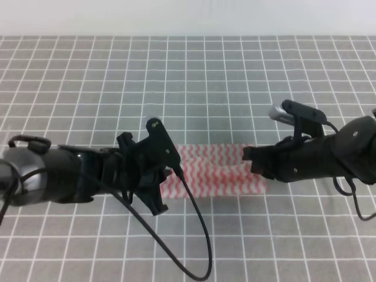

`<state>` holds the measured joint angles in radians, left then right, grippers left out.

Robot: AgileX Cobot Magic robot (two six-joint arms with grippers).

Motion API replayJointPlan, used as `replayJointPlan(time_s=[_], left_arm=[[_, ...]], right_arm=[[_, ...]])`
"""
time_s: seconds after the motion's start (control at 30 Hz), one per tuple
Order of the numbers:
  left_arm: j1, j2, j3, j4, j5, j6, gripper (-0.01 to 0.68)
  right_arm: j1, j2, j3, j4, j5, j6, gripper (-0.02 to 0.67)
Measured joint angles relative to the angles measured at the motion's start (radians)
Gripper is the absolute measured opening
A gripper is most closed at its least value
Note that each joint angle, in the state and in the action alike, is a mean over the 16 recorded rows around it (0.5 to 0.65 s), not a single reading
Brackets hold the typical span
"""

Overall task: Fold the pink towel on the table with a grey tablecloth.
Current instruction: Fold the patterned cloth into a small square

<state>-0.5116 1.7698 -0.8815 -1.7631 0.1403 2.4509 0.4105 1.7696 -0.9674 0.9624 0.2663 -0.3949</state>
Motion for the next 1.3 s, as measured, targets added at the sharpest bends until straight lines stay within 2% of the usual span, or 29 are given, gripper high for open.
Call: replayJointPlan(time_s=[0.73,1.3], left_arm=[[0.001,0.043,-0.05,-0.001,-0.059,0.016,-0.002],[0.002,0.055,-0.07,-0.003,-0.047,0.041,-0.002]], right_arm=[[-0.017,0.044,-0.079,0.0,0.024,-0.001,-0.015],[-0.017,0.078,-0.082,0.007,0.009,0.001,-0.014]])
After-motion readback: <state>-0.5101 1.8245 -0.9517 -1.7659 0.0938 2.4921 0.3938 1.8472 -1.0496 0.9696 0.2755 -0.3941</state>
